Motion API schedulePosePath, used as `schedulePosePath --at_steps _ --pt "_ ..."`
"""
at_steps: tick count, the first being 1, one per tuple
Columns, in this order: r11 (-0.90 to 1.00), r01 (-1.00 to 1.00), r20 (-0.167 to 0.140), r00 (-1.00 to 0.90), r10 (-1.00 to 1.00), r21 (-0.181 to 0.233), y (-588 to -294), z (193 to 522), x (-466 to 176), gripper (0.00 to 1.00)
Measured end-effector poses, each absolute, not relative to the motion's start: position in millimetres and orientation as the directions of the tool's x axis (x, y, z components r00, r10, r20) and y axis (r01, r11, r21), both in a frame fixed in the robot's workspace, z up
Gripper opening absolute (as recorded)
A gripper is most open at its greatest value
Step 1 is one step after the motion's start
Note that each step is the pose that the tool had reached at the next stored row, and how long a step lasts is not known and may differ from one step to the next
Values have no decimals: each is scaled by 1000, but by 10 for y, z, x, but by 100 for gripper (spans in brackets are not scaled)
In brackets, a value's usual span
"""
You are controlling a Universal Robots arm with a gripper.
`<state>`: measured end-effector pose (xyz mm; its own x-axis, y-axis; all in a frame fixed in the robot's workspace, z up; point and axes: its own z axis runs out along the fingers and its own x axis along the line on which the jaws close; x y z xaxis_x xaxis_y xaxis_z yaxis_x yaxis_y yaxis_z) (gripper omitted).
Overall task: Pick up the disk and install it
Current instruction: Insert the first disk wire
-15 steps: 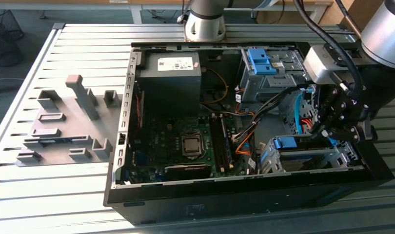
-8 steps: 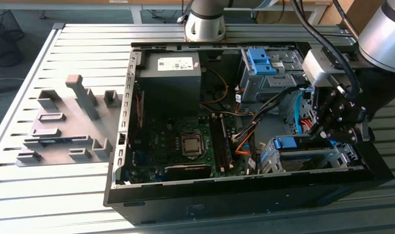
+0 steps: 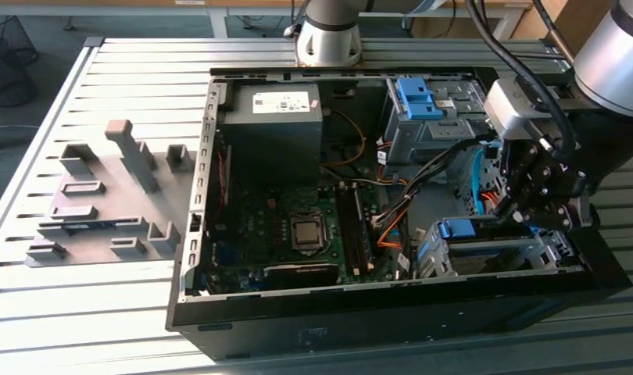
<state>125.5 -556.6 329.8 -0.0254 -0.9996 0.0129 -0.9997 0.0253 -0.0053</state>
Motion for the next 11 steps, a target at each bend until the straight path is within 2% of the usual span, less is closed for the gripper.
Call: schedulePosePath --at_steps 1,7,8,9,10,11 --pt "25 -1000 14 -25 -1000 -5 -5565 3316 1255 24" --pt "25 -1000 13 -25 -1000 -5 -5566 3424 1255 24" --pt "25 -1000 10 -25 -1000 -5 -5566 3425 1255 22" --pt "25 -1000 9 -25 -1000 -5 -5566 3425 1255 16" --pt "25 -1000 9 -25 -1000 -5 -5565 3425 1255 16" --pt "25 -1000 9 -25 -1000 -5 -5565 3425 1255 11"
